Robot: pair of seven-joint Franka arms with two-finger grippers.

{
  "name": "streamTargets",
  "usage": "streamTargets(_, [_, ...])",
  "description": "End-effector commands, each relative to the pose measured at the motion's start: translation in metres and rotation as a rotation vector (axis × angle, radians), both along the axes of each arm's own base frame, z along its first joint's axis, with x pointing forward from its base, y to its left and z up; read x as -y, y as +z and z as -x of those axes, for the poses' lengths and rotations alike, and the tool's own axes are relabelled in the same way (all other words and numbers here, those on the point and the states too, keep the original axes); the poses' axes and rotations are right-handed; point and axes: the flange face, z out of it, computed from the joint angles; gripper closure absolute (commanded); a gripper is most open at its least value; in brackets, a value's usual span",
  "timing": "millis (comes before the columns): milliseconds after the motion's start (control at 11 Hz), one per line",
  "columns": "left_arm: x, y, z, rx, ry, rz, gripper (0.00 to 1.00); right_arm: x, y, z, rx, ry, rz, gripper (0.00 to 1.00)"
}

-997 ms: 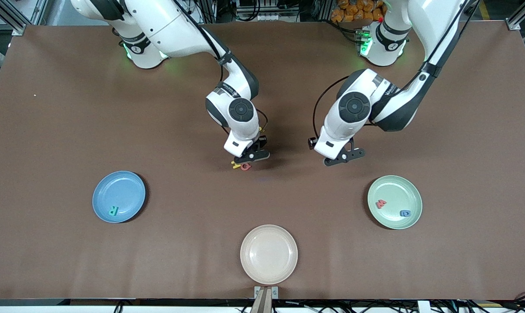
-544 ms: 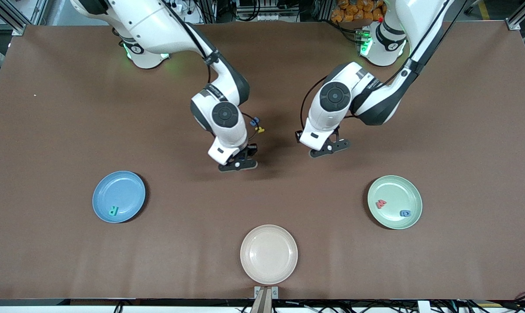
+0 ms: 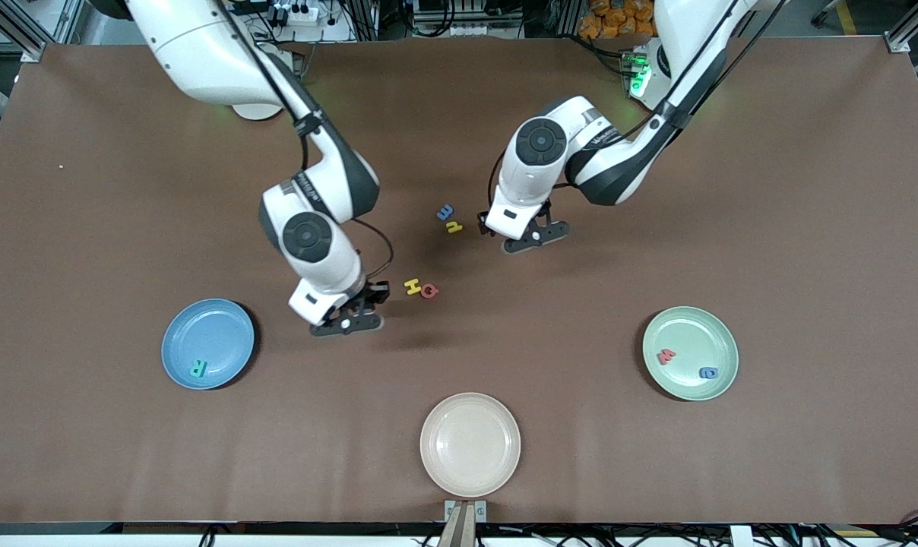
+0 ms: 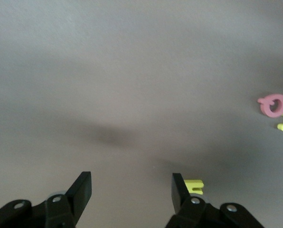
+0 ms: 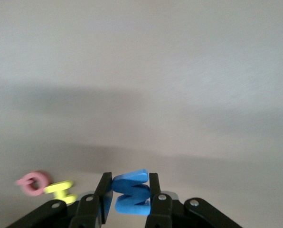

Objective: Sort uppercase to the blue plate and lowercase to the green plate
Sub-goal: 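Carry the W to the blue plate while the left gripper reaches letters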

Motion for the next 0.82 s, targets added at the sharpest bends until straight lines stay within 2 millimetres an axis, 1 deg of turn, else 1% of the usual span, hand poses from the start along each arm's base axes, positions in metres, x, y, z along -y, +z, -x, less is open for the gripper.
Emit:
streamTargets(0, [0.018, -0.007, 0.012, 0.012, 0.025, 0.031, 0.23, 0.07, 0.005, -0.022, -0.023, 0.059, 0.019, 1.0])
streamTargets(272, [0.039, -0.029, 0.03, 0.034, 0.007, 0.023, 0.23, 0.15, 0.005, -0.043, -0.04, 0.126, 0.018, 1.0])
streamTargets(453, [0.053, -0.052, 0.042, 0.071, -0.053, 0.001, 0.22, 0.206, 0.005, -0.054, -0.041, 0.187, 0.013, 1.0])
streamTargets(544, [0.062, -0.06, 0.049, 0.073, -0.059, -0.005, 0.22, 0.229, 0.005, -0.057, -0.042, 0.213, 0.012, 1.0])
streamTargets(634, [0.069, -0.064, 0.051, 0.08, -0.074, -0.004, 0.22, 0.246, 0.004, -0.058, -0.044, 0.229, 0.014, 1.0])
streamTargets(725, [0.077, -0.066, 0.049, 0.079, -0.074, 0.006, 0.22, 0.261, 0.004, -0.06, -0.043, 0.239, 0.023, 1.0])
